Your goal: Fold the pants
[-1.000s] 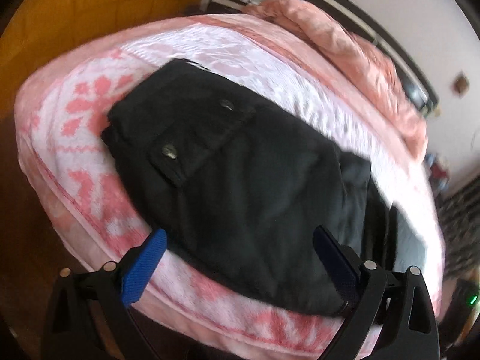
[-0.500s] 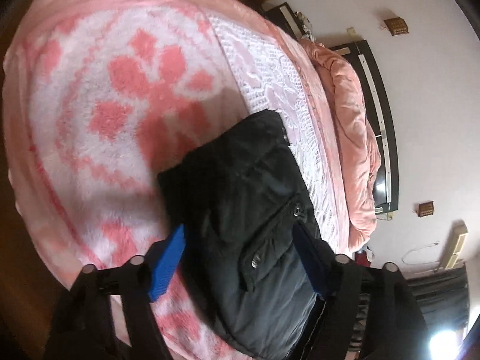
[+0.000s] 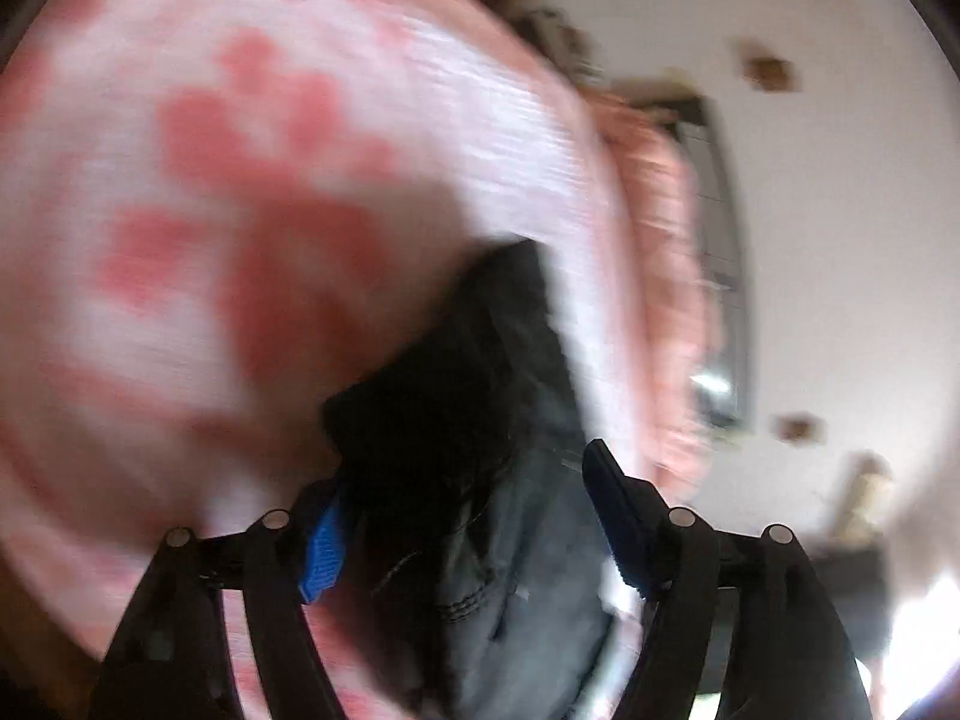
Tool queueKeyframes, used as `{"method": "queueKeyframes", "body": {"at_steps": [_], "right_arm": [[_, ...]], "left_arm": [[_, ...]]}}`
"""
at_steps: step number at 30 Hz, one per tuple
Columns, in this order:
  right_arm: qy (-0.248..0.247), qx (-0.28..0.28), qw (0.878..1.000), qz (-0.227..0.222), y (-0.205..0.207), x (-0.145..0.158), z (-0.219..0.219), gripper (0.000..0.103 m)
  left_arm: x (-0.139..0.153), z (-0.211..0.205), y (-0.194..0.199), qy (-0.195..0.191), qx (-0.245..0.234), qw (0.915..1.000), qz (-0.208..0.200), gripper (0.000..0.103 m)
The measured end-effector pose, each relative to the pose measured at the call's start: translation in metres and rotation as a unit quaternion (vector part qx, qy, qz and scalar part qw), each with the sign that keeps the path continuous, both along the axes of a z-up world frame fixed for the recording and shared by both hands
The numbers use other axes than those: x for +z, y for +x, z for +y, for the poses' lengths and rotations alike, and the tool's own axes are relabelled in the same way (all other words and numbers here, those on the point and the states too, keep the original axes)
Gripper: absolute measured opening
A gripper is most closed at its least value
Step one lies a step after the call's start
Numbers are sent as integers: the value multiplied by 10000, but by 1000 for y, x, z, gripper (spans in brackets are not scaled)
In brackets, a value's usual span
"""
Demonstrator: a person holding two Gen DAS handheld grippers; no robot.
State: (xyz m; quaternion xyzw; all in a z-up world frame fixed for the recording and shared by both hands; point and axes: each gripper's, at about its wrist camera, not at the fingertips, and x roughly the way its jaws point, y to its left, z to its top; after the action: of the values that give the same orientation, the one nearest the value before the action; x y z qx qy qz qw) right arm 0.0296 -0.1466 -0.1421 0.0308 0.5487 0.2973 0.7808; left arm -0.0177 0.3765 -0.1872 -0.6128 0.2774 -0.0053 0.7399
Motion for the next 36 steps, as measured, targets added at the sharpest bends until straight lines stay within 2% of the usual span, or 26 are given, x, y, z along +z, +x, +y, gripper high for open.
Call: {"method": "queueKeyframes", "body": {"at_steps": [1, 4, 6, 8, 9, 11, 14, 15, 19, 22, 27, 30, 36], "right_arm": [[-19, 11, 10000, -6, 0, -1, 1, 48], [-52, 25, 10000, -9, 0, -3, 3, 49], [-58, 21, 10000, 4, 0, -3, 4, 49], [-71, 36, 10000, -8, 0, -4, 6, 50], [-80, 49, 10000, -18, 0, -4, 6, 50], [-88, 53, 9999, -17, 0, -5, 7, 50], [-76, 49, 10000, -1, 1, -7, 7, 50], [-75, 53, 10000, -4, 0, -7, 7, 51], [-54, 43, 10000, 13, 1, -10, 7, 51], [-34, 23, 10000, 36, 1, -9, 5, 51], [7, -23, 10000, 14, -1, -2, 0, 57], [-32, -64, 9998, -165, -5, 8, -4, 59], [249, -388, 9982, -376, -5, 31, -31, 59]], "left_arm": [[0, -1, 1, -83, -71, 9999, -129, 70], [-9, 0, 8, 244, 133, 9983, 522, 71], [-18, 1, 13, 176, 222, 9972, 689, 71], [-14, 0, 19, 337, 232, 9962, 764, 69], [-11, -3, 22, 489, 252, 9950, 837, 65], [-9, -8, 24, 670, 287, 9929, 945, 48], [-8, -11, 19, 481, 443, 9949, 769, 34], [-7, -13, 16, 485, 519, 9945, 766, 33], [15, -26, 20, 839, 660, 9924, 605, 28], [37, -38, 20, 1018, 613, 9925, 272, 27], [85, -67, 22, 1409, 333, 9888, -371, 26], [107, -86, 20, 1513, 118, 9858, -719, 26], [154, -150, 29, 2014, -634, 9694, -1250, 26]]}}
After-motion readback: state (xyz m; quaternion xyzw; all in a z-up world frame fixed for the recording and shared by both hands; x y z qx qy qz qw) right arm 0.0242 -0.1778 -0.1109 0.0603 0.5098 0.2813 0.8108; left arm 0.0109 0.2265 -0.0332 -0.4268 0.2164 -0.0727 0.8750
